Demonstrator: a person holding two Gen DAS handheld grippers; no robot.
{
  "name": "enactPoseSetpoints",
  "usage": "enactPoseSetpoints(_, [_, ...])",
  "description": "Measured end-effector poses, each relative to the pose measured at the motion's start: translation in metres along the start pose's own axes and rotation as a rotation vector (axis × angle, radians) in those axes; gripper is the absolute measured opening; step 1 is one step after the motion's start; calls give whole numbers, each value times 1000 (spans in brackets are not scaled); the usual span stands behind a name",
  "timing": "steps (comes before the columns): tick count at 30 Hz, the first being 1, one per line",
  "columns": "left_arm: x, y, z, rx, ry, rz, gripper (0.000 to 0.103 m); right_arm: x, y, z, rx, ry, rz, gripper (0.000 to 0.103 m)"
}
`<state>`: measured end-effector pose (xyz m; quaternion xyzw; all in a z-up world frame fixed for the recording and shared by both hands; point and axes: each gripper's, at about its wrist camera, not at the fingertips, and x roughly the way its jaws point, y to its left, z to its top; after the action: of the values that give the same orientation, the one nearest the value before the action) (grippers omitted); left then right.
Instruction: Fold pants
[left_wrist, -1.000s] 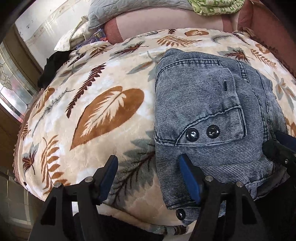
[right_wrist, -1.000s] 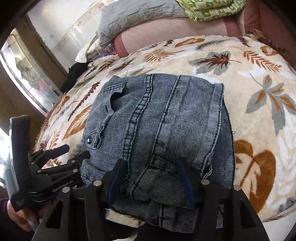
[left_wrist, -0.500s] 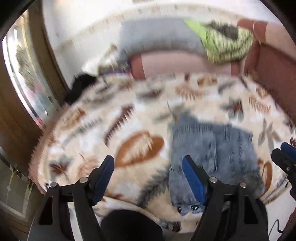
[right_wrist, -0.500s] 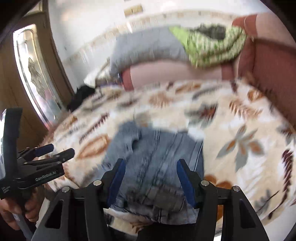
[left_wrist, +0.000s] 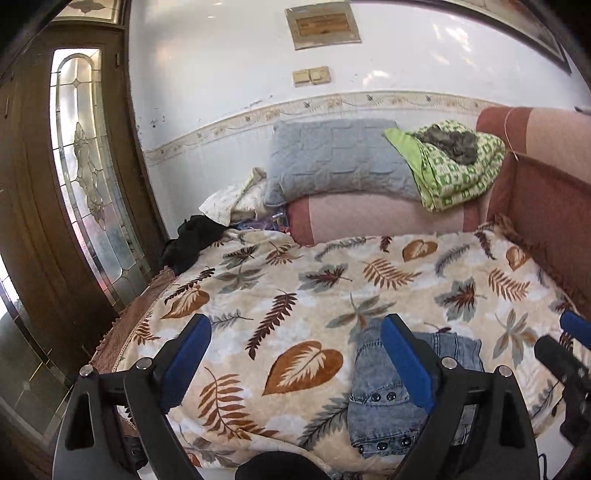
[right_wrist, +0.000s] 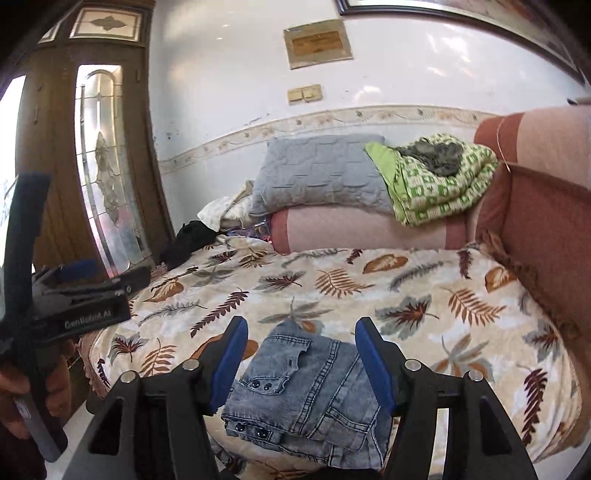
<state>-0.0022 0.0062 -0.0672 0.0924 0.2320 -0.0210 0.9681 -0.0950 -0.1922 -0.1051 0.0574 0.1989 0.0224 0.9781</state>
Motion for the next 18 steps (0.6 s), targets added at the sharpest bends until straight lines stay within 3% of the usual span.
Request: enactPoseSetpoints(18, [8,31,5,-74,14,55,94,29,29,-8,-56,64,41,68])
